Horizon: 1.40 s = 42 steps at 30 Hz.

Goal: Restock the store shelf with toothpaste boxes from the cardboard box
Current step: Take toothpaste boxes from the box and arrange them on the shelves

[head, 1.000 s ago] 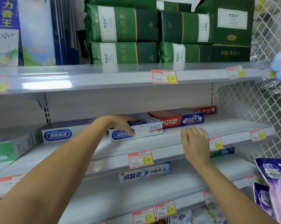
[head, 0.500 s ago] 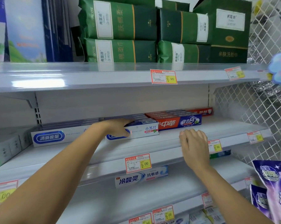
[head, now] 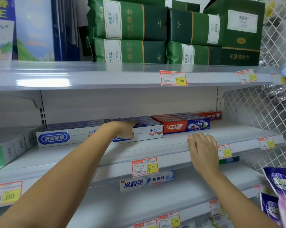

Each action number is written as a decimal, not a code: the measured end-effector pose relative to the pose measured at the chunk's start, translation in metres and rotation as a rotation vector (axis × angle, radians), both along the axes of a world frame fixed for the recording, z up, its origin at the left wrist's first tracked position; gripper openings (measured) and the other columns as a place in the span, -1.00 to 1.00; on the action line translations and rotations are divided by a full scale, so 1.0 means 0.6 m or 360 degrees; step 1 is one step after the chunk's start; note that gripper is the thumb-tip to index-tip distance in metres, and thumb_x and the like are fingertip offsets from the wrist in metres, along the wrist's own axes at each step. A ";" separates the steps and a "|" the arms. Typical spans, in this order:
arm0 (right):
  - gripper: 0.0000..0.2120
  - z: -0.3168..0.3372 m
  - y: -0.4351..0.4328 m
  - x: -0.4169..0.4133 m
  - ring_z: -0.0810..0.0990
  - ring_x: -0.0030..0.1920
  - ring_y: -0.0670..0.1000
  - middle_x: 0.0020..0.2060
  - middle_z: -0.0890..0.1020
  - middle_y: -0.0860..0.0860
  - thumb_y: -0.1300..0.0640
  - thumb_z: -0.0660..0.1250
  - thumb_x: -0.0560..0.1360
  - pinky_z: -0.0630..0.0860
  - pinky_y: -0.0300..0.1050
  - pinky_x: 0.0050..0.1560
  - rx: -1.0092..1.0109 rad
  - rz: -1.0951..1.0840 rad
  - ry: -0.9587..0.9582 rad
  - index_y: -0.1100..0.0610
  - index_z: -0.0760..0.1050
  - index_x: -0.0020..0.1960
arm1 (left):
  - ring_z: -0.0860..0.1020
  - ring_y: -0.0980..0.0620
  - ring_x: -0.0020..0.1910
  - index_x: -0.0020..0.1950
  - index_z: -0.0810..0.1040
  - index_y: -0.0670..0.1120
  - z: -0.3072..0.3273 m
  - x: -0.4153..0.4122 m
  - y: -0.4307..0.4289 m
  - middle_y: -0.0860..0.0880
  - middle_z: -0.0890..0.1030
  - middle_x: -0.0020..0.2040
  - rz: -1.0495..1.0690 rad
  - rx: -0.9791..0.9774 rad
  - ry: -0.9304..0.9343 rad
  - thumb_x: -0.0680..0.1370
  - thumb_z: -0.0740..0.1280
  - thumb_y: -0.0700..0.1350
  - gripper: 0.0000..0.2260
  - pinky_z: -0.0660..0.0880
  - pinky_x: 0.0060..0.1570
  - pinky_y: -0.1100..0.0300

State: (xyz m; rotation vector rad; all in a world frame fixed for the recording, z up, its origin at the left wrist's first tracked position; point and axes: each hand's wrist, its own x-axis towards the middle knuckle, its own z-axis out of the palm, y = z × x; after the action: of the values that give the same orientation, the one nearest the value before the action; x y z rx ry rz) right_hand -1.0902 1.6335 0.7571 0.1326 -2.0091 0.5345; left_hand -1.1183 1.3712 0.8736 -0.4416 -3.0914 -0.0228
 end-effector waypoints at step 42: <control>-0.57 -0.857 0.048 0.367 0.45 0.15 0.07 0.13 0.46 0.12 0.15 -0.06 0.45 0.34 -0.23 0.05 0.0274 0.0466 -0.2703 0.19 0.41 0.21 | 0.49 0.00 -0.32 -0.42 0.36 0.01 -1.015 0.403 0.094 0.08 0.44 -0.38 0.0712 0.0823 -0.1047 0.39 0.33 -0.09 -0.78 0.31 -0.40 0.39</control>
State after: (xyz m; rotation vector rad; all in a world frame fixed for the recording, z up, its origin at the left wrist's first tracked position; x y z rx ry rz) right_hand -0.8702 1.6620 0.2427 0.0632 -3.7335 0.7517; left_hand -0.8767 1.4277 0.2646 0.3522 -3.4897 -1.1308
